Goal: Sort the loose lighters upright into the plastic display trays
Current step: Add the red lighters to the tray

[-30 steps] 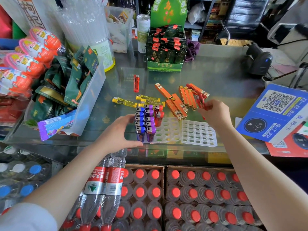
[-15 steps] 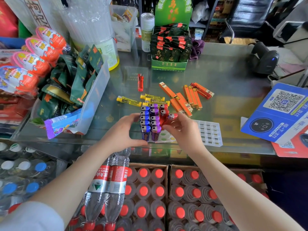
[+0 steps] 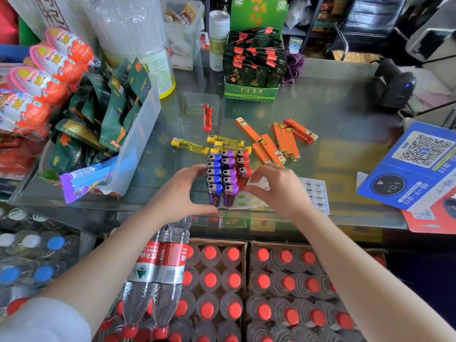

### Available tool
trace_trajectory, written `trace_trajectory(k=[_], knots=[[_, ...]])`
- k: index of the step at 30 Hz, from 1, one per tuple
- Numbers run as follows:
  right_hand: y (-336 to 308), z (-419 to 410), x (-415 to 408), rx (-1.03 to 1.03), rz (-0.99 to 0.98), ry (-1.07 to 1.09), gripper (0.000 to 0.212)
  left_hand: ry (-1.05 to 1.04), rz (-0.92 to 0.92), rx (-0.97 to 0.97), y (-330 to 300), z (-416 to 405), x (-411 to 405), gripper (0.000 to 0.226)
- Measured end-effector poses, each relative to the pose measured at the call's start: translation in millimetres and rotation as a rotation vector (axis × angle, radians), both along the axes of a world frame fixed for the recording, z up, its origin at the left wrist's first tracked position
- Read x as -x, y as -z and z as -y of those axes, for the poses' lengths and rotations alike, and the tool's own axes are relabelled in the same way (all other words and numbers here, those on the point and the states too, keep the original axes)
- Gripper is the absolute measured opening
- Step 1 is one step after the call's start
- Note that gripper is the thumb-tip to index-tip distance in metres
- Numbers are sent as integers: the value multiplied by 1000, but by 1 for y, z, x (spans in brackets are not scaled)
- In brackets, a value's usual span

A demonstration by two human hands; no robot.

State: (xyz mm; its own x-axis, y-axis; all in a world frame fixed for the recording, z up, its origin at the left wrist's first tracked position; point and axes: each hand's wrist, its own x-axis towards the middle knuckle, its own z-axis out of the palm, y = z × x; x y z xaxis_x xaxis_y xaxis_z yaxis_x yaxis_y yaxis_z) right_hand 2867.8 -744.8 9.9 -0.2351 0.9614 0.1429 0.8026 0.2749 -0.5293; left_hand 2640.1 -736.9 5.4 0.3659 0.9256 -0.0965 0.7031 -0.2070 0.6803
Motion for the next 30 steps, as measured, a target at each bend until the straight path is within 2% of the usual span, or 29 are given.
trace_trajectory(k=[2, 3, 5, 7, 10, 16, 22, 27, 30], knots=[[-5, -9, -18, -16, -65, -64, 12, -3, -12, 4, -2, 0, -1, 84], [-5, -14, -26, -52, -102, -25, 11, -3, -12, 0, -3, 0, -2, 84], [-2, -28, -41, -124, -138, 165, 15, 0, -8, -12, -4, 0, -3, 83], [2, -47, -54, -150, -86, 388, 17, -3, -3, -15, -5, 0, -4, 81], [5, -70, -69, -138, 23, 556, 22, -7, -4, -9, -4, -1, -3, 80], [10, -94, -82, -31, 225, 530, 28, -2, 31, -5, -3, -1, -3, 77], [12, -105, -78, 29, 298, 527, 23, -4, 26, 7, -3, 0, -3, 79], [6, -100, -78, 69, 170, 584, 23, 1, 30, 9, -7, 1, -4, 76], [-5, -76, -70, 63, -50, 556, 19, 0, 46, 4, -6, 1, -5, 75]])
